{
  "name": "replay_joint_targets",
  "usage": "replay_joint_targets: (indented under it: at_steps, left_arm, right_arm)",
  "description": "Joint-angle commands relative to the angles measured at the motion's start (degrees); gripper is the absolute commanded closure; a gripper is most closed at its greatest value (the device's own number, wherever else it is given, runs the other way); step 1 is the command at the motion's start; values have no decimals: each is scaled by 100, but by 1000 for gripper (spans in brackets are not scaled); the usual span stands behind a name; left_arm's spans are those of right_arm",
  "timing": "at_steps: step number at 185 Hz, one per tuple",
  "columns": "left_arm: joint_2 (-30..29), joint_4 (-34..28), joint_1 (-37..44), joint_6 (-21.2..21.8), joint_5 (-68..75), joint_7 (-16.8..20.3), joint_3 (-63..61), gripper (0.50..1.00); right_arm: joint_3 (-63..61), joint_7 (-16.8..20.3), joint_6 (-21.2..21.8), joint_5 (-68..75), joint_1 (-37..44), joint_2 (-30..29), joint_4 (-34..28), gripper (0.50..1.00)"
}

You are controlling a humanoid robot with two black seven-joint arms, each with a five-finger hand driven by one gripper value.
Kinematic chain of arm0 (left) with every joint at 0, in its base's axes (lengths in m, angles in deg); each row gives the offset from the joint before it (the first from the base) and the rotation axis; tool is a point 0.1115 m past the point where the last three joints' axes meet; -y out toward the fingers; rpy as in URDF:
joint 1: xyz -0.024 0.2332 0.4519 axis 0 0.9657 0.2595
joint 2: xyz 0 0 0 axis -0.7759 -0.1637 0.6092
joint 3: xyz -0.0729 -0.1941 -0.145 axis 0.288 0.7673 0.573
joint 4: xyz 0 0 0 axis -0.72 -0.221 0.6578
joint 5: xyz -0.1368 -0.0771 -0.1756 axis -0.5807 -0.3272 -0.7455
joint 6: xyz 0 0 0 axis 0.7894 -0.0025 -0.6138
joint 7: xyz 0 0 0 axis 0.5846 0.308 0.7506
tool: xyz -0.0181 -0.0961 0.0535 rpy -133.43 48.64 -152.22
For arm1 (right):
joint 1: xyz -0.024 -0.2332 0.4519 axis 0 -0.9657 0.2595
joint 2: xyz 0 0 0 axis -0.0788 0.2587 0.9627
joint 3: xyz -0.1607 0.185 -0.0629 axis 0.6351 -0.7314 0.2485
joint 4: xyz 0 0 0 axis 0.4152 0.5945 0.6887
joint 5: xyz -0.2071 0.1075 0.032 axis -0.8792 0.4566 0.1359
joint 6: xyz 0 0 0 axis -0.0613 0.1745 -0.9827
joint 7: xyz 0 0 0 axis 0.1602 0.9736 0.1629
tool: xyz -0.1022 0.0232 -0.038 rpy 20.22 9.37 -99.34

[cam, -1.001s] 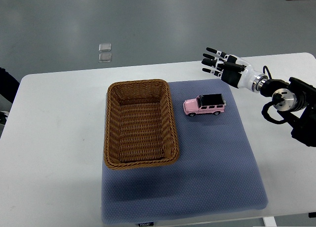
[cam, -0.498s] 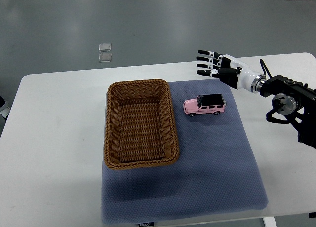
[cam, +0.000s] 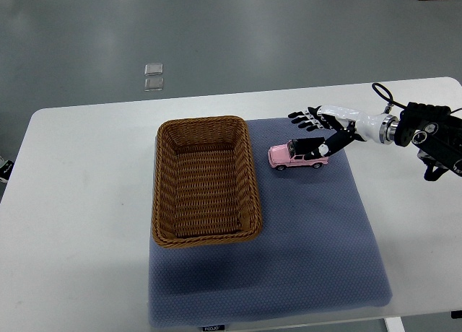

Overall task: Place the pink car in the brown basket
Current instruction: 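Move the right hand down over the pink toy SUV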

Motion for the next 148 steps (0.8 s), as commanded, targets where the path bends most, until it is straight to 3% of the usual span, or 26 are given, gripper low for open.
replay_joint_targets:
  at_steps: [1, 44, 109, 129, 148]
  left_arm:
    - [0, -7, -3, 0, 0, 0, -1, 500]
    - [0, -7, 6, 0, 0, 0, -1, 500]
    - [0, -7, 6, 0, 0, -9, -1, 500]
    - [0, -7, 6, 0, 0, -9, -1, 500]
    - [0, -7, 6, 0, 0, 0, -1, 500]
  right_arm:
    - [98, -6, -54, -190, 133, 16, -5, 587]
    - [977, -6, -625, -348, 441, -71, 4, 587]
    - [1337, 3, -845, -357, 494, -230, 65, 599]
    - [1531, 3, -1003, -357, 503, -274, 109, 670]
    - [1566, 3, -1029, -357, 503, -335, 153, 701]
